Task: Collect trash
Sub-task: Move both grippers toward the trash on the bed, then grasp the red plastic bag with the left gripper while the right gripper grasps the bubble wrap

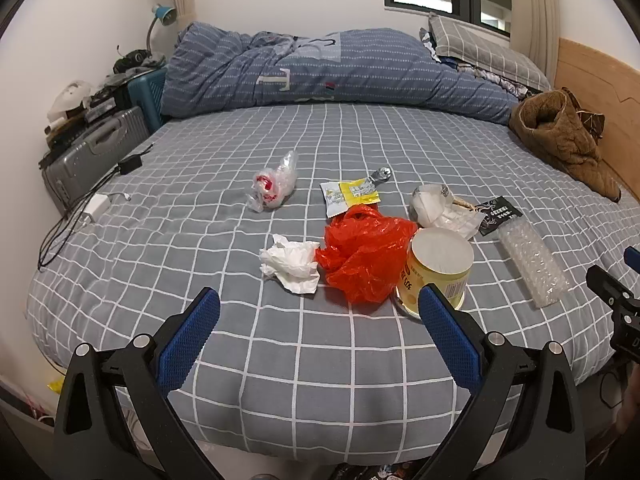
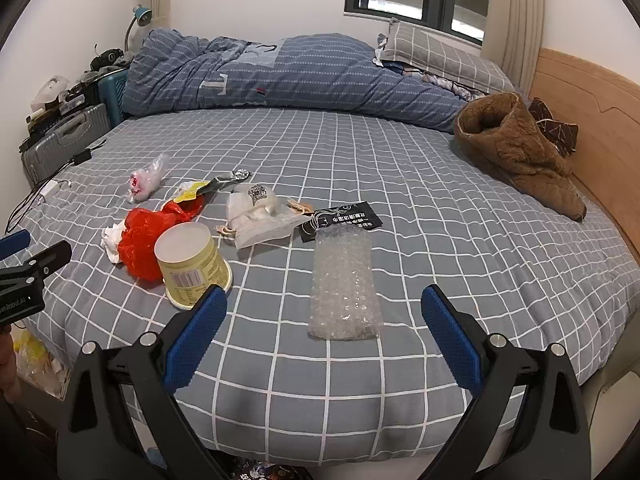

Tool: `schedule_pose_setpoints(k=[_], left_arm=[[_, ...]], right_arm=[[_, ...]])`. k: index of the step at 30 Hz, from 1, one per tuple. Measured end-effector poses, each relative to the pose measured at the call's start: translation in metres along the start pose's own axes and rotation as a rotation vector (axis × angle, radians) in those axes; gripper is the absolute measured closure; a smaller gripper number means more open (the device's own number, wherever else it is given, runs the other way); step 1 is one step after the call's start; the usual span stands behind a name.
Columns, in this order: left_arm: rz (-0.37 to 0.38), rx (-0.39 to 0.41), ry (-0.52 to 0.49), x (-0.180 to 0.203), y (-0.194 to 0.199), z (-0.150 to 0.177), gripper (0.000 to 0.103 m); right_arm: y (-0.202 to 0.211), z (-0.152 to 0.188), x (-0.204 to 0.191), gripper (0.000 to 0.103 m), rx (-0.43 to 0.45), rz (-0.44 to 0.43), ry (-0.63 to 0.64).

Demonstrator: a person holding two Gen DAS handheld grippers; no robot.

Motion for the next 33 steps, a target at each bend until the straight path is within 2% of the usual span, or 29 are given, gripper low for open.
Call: schedule_pose_setpoints(k=[22,27,33], left_arm=[[0.004,-0.016,-0.005,0.003,-0.004,0.002,0.005],[0.003,-0.036,-0.022,0.009,-0.024,0.0,0.006],[0.009,-0.085,-0.026,0.018,-0.065,-0.005,0.006]], right_arm=[[0.002,-0.001,0.002,0.009,0.004,0.01,-0.002],[-0.01,-0.006,0.006,0.009,-0.006,0.018,0.007],[-0.049,-0.01,0.01,0.009,-0.049,0.014,0.0]])
Point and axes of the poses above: each gripper's, at about its wrist camera, not at the fingertips, and y roughly against the way its jaws point, x to its right, z to its underside, the point moved 1 cm from there along -y, roughly the way its jaws point, and after that the axes turned 12 degrees about y, right-handed, at the moved point
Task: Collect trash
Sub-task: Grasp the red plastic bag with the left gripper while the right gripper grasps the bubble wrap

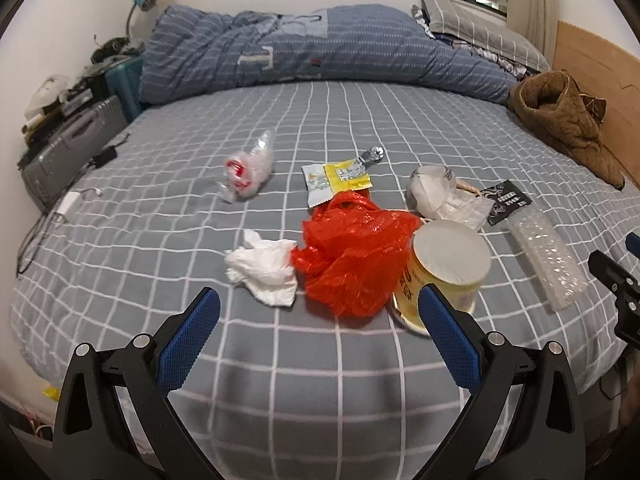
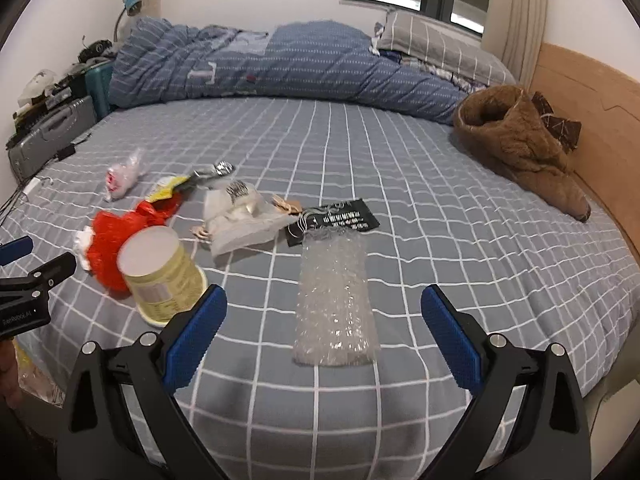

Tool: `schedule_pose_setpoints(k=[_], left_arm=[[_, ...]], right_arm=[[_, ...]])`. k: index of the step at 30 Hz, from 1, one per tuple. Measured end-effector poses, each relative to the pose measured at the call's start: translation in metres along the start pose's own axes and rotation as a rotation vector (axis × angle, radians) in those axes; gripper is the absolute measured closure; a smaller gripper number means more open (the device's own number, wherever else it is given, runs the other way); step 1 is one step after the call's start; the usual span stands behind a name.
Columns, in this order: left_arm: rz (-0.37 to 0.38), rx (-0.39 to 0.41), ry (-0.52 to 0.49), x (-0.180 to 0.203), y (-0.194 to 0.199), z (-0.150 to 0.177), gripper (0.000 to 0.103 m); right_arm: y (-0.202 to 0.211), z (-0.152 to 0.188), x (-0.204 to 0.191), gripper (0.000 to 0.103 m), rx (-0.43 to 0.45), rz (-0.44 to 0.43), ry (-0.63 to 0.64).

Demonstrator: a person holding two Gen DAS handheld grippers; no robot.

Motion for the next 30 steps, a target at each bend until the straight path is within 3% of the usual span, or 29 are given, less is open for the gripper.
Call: schedule_pose_setpoints(k=[6,15,20,24,30], left_arm=[[0.004,-0.059,-0.001,0.005,-0.038,-0.002,0.007],[0.027,-0.092,-0.012,0.01,-0.075,-0.004,0.011],[0.041,-0.104,-0.014,0.013,-0.086,-0.008,0.025],[0.061,-0.113,-0.034,0.019,-0.089,-0.009,0.04],[0.058,-0.113,-0.046,0.023,-0.088,-0.006,0.049]], right_arm=[[-0.042,0.003,0.001,0.009,-0.058,-0.015,-0.008],[-0.087,0.017,0.0,0.019,-0.123,-0.05,-0.029],[-0.098,0.021,-0.004,0.029,-0.142,-0.073,-0.028],[-0.103,0.023,-0.003,0.045,-0.157,-0.078,-0.033],[-0.1,0.023,-0.006,0.068,-0.155,-0.073,-0.022]])
Point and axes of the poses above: each gripper's, at about its wrist camera, not at the fingertips, and y roughly against the way its jaws point, x to its right, z to its underside, the point moved 1 cm from there along -y, roughly the way its jaws point, and after that the axes turned 12 degrees about y, right-handed, at the moved point
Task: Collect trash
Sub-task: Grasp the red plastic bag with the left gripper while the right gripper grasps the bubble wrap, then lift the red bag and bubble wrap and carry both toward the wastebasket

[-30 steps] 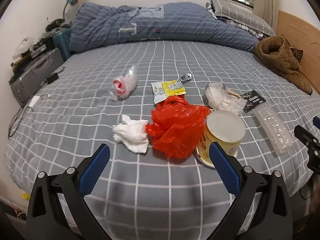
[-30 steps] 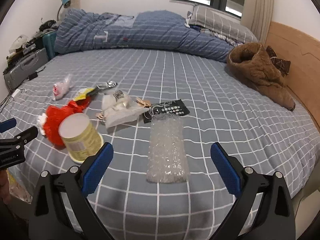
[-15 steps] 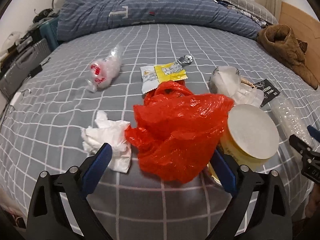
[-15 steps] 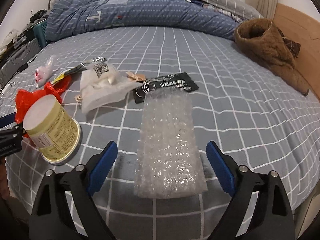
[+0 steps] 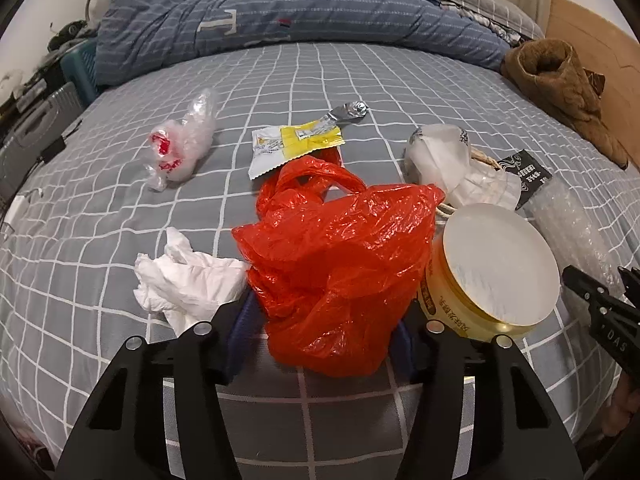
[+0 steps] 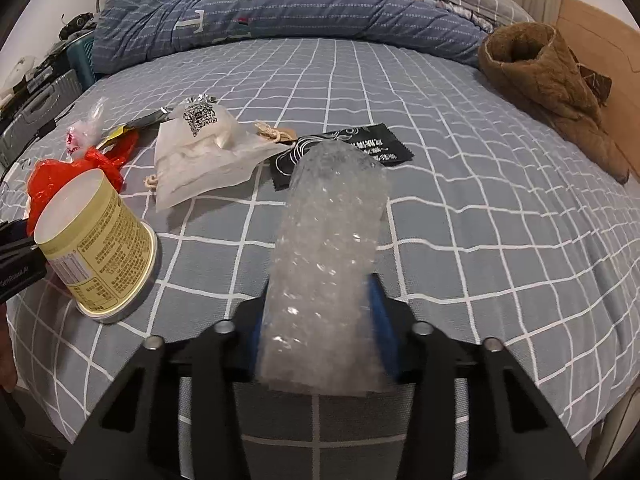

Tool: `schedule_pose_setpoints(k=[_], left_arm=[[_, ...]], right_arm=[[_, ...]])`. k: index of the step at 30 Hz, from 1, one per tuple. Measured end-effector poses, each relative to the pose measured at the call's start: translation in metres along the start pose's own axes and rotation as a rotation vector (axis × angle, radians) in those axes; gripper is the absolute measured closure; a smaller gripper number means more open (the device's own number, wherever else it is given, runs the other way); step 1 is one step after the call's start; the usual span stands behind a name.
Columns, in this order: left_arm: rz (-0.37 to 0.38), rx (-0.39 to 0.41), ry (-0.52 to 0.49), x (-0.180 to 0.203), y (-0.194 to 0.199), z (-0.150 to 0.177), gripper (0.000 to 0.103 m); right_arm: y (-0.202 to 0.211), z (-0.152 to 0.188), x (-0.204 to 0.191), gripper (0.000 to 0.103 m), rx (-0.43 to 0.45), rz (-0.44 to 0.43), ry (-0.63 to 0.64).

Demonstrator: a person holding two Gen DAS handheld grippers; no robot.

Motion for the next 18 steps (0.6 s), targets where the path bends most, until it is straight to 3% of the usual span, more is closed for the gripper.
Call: schedule_pose_setpoints(k=[6,18], left_arm=[[0.01,0.001,0.019,-0.003,0.007,-0.001,0.052],[0.026,0.038,0.042,-0.009,0.045,-0.008,0.053]], right_arm=[[0.006,-0.001,0.001,0.077,0.01,0.001,0.003],[0.039,-0.005,-0.003,0.078,0.044,-0.005,0.018]])
Point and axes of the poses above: each gripper's, at about its wrist camera, not at the fingertips, and y roughly against the way its jaws point, x to its right, z to its underside, the point moved 1 cm from there along -y, roughly the way its jaws point, and after that the axes turned 12 degrees about y, right-handed, at the moved point
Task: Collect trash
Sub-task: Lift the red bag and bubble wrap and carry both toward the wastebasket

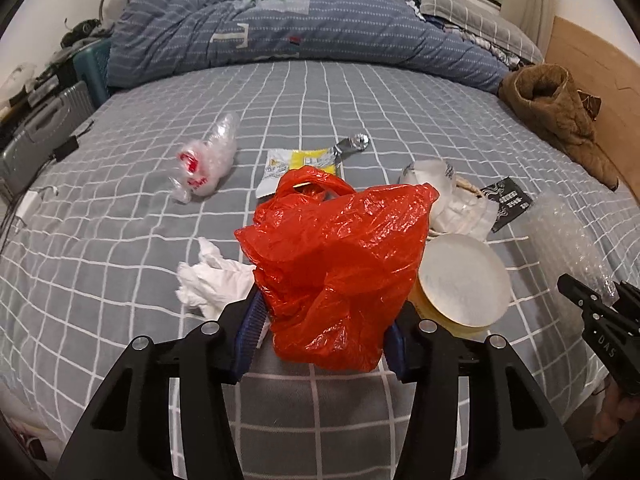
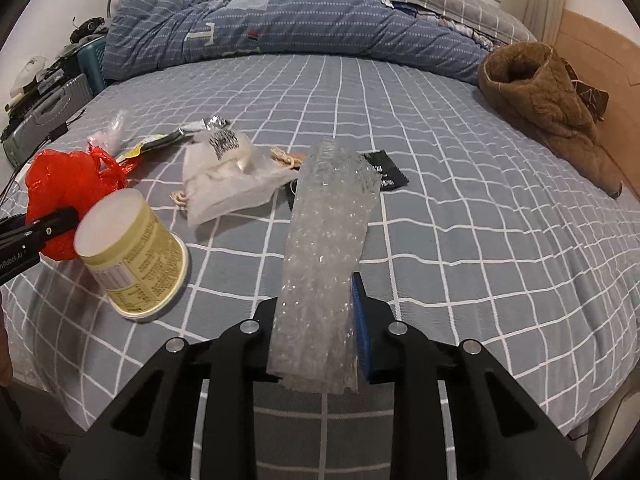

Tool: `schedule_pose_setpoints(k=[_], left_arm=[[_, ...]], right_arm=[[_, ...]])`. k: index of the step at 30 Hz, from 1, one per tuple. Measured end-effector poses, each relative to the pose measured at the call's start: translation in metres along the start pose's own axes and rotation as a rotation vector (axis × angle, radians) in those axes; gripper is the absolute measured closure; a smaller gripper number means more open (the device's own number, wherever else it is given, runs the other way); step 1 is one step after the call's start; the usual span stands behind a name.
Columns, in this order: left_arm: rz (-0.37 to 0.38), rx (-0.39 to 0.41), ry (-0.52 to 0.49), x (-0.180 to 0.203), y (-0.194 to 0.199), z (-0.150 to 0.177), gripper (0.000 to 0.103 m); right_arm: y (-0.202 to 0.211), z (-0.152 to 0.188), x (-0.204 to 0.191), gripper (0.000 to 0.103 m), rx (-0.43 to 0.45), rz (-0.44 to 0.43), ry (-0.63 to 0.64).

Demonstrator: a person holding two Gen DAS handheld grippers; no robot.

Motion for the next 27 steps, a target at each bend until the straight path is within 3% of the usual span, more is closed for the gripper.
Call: schedule_pose_setpoints(k=[12,16,27], left_arm=[[0.009,0.038,0.022,-0.006,0.05,0.008,0.053],[0.012,0.025,0.047,-0.015,0.069,0.014,0.053],[-0.019,0.064,0.049,-0.026,0.131,0.021,0.053]], right_arm=[[0.05,0.004,0.004,0.078,0.058,0.014,-0.001],[0.067,0.004,0.004,0.078,0.066,-0.028,-0.016],[0.124,0.004,-0.008,0.078,0.12,-0.027,0.005]])
Point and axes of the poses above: each gripper's, at about its wrist camera, not at the fingertips, and y roughly against the way its jaws point, x to its right, z to its underside, the point moved 1 cm from there along -y, roughly the way its jaws point, and after that the axes turned 12 degrees about y, right-handed, at the moved point
